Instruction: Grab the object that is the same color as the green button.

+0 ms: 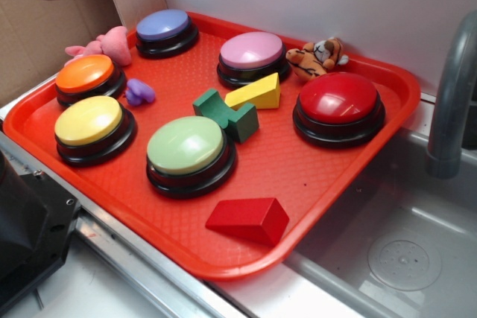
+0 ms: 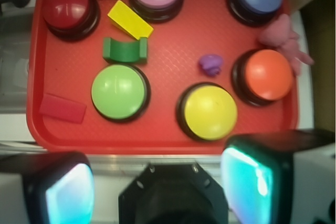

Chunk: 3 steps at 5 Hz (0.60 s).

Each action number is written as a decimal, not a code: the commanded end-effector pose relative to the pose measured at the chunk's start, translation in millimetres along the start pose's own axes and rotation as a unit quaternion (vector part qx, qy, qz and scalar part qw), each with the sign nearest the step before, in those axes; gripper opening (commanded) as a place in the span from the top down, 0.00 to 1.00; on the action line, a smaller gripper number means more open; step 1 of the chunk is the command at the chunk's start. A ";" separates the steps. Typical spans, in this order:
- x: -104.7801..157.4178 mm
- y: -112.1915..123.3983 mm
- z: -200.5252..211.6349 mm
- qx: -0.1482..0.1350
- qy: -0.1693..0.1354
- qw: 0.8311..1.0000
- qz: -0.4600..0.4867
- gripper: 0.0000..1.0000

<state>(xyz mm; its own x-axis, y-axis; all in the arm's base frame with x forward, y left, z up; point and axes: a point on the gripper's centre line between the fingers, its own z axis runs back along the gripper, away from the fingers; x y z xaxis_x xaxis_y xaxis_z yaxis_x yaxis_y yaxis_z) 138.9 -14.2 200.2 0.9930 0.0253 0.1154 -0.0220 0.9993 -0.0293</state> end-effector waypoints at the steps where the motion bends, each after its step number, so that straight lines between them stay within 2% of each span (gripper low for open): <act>1: 48.1 18.3 -57.5 -0.069 -0.005 0.998 0.015 0.00; 2: 66.5 19.3 -82.4 -0.082 -0.004 0.996 0.018 0.00; 3: 80.4 18.0 -108.6 -0.093 0.017 0.995 0.012 0.00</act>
<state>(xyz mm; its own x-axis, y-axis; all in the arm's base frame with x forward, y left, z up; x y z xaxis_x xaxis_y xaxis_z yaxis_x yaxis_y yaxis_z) 220.5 2.2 89.8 0.9987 0.0461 0.0197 -0.0406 0.9738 -0.2237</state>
